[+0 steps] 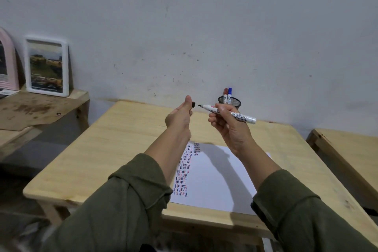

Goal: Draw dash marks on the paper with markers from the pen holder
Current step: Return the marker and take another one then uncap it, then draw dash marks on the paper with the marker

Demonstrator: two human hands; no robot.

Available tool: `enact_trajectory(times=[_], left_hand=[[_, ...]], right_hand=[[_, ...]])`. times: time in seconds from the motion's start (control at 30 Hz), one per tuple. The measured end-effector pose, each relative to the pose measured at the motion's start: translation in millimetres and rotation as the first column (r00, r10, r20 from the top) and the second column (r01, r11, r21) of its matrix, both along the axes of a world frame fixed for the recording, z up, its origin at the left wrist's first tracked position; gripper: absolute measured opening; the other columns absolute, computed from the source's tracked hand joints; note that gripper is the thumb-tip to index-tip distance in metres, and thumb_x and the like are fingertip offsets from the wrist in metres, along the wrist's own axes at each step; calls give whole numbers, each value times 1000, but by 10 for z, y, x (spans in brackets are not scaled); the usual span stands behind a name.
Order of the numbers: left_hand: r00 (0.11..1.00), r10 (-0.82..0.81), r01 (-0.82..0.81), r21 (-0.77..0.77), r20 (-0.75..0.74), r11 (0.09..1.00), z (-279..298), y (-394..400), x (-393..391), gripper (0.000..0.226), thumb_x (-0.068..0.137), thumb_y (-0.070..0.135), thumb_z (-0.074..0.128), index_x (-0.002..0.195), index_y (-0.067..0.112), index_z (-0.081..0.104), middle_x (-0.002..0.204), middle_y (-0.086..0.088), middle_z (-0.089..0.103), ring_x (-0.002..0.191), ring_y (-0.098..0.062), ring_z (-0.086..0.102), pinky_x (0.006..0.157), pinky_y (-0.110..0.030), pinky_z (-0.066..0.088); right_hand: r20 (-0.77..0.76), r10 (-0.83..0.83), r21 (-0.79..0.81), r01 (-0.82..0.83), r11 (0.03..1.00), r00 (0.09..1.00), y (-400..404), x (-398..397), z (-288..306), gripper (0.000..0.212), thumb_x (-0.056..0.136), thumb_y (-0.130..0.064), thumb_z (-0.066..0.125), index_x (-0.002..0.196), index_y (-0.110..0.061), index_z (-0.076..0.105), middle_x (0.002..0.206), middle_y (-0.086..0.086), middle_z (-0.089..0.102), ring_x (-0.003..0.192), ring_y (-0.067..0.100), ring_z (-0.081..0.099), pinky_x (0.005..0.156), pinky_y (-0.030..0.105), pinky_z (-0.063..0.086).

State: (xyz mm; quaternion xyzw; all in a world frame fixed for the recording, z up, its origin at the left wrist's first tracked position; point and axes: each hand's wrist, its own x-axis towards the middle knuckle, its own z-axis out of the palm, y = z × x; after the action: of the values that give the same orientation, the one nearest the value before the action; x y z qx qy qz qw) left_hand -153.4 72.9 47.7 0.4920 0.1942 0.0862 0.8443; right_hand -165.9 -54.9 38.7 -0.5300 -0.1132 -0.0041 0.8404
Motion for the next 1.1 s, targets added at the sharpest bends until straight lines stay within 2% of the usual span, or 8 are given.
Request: enact_trajectory(times=[0.1, 0.2, 0.3, 0.43, 0.63, 0.8, 1.0, 1.1], left_hand=[[998, 62, -63, 174, 7, 983, -186, 210, 59, 33, 80, 39, 71, 102, 14, 69, 83, 7, 68, 79, -7, 58, 71, -17, 45], [995, 95, -83, 365, -15, 927, -434, 357, 75, 14, 80, 32, 72, 89, 24, 68, 83, 7, 69, 76, -4, 62, 54, -14, 45], [993, 105, -74, 448, -45, 891, -702, 456, 109, 10, 74, 23, 77, 78, 26, 68, 89, 1, 74, 79, -18, 70, 75, -30, 59], [992, 82, -17, 559, -91, 829, -938, 532, 141, 30, 74, 13, 78, 97, 26, 64, 90, 3, 73, 66, -12, 71, 80, -36, 59], [988, 76, 62, 795, -134, 603, -1045, 530, 156, 45, 76, 20, 75, 118, 24, 56, 104, 5, 74, 105, -15, 64, 103, -35, 40], [987, 67, 95, 857, -149, 506, -1078, 533, 156, 49, 80, 26, 72, 125, 24, 53, 110, 4, 72, 117, -16, 57, 101, -32, 29], [996, 5, 79, 896, -90, 436, -1149, 597, 34, 54, 81, 40, 67, 128, 18, 53, 124, 0, 65, 131, -19, 39, 106, -37, 33], [991, 35, 116, 956, -130, 268, -1172, 621, -165, 59, 81, 52, 61, 129, 19, 53, 130, 2, 59, 136, -20, 32, 106, -40, 27]], right_hand=[[-34, -17, -11, 17, 1000, 999, -81, 45, -83, 11, 95, -14, 49, 91, -11, 59, 66, 4, 67, 56, 10, 63, 59, 17, 53], [-85, -23, -38, 20, 999, 996, -127, 77, -193, 11, 95, -13, 50, 90, -13, 60, 63, 1, 67, 54, 9, 62, 57, 17, 52], [-123, -22, -52, 16, 999, 992, -128, 99, -296, 11, 95, -11, 50, 91, -14, 60, 62, 0, 67, 53, 8, 61, 56, 16, 52], [-144, -28, -57, 20, 998, 989, -128, 138, -369, 12, 94, -9, 49, 91, -14, 60, 61, -1, 67, 52, 7, 61, 54, 16, 51], [-160, -24, -57, 15, 998, 987, -114, 200, -425, 11, 94, -8, 50, 92, -12, 60, 60, 0, 67, 51, 7, 61, 52, 16, 51], [-200, -23, -62, 10, 998, 980, -82, 199, -470, 11, 94, -11, 50, 96, -13, 61, 61, 1, 67, 51, 9, 61, 52, 17, 51], [-247, -32, -165, -9, 986, 968, -99, 98, -576, 15, 94, -23, 52, 93, -13, 64, 64, 3, 68, 51, 10, 62, 52, 18, 50], [-241, -56, -234, -2, 972, 969, -118, 43, -628, 20, 94, -29, 53, 84, -14, 62, 57, 0, 61, 46, 9, 54, 47, 18, 44]])
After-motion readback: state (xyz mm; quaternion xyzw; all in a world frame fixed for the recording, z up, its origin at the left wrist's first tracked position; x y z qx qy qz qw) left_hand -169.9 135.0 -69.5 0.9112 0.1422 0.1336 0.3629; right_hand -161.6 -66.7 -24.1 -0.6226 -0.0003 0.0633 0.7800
